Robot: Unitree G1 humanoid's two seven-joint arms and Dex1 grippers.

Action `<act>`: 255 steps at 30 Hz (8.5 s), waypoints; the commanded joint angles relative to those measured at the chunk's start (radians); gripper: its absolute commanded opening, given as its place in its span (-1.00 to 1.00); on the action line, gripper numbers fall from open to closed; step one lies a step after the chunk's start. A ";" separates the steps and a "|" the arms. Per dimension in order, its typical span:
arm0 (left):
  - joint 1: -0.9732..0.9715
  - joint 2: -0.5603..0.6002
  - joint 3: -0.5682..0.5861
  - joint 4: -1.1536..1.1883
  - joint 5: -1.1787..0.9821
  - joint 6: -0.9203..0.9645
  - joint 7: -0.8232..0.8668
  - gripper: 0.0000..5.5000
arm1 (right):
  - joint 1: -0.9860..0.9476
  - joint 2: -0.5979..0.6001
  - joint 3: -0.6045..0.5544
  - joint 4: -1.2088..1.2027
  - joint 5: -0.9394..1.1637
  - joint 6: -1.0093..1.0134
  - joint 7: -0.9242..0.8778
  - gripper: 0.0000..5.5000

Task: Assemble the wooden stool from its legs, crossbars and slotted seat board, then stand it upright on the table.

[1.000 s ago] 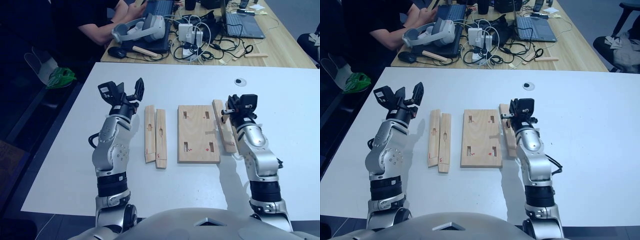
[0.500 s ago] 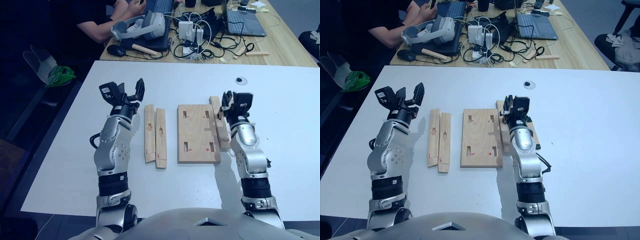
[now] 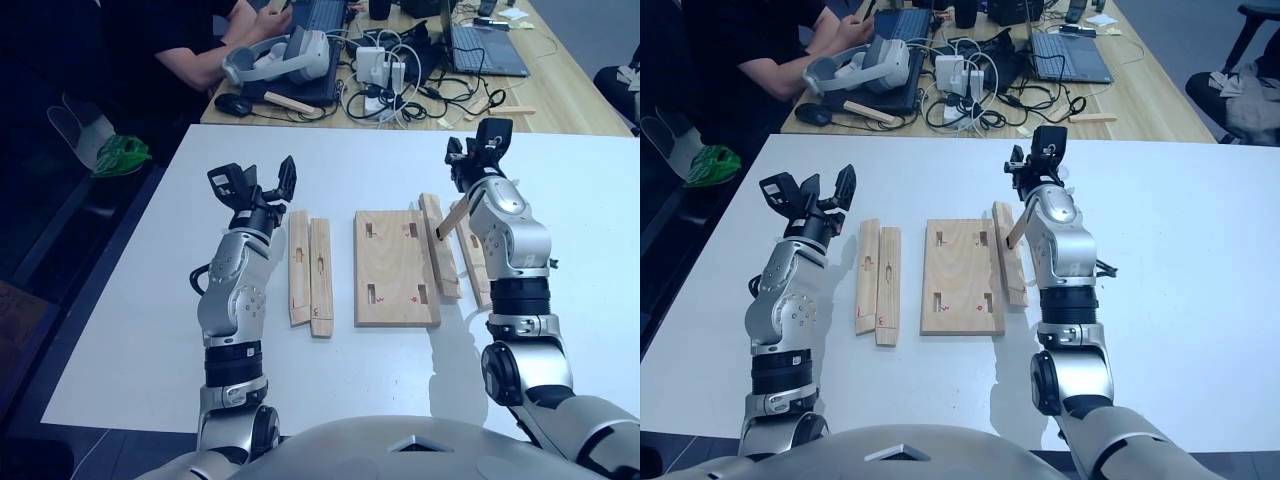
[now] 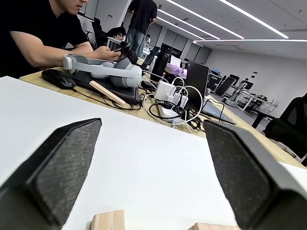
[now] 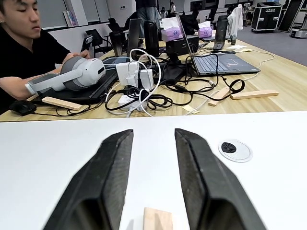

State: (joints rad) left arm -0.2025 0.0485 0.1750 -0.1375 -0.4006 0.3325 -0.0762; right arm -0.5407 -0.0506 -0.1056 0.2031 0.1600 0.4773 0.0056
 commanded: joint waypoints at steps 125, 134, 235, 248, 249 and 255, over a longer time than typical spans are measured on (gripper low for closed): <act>-0.045 -0.032 0.007 0.083 0.037 -0.068 0.003 0.43 | -0.091 0.040 -0.002 0.195 -0.051 0.292 -0.056 -0.62; -0.066 -0.033 0.007 0.069 0.026 -0.047 0.003 0.43 | -0.031 -0.014 0.130 0.033 -0.150 0.205 -0.024 -0.63; -0.214 0.239 0.232 -0.323 -0.874 0.897 0.483 -0.63 | 0.465 -0.486 0.311 -0.208 -0.211 -0.213 0.653 -1.00; -0.105 0.348 0.136 -0.412 -0.863 0.834 0.553 -0.63 | 0.458 -0.441 0.259 -0.173 -0.161 -0.231 0.630 -1.00; -0.102 0.358 0.133 -0.411 -0.868 0.834 0.559 -0.63 | 0.459 -0.438 0.257 -0.173 -0.159 -0.230 0.629 -1.00; -0.110 0.354 0.151 -0.392 -0.888 0.782 0.625 -0.63 | 0.459 -0.429 0.248 -0.174 -0.152 -0.219 0.631 -1.00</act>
State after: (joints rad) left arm -0.3256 0.3880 0.3218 -0.5447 -1.3073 1.1138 0.5004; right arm -0.0766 -0.4792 0.1517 0.0324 0.0010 0.2485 0.6400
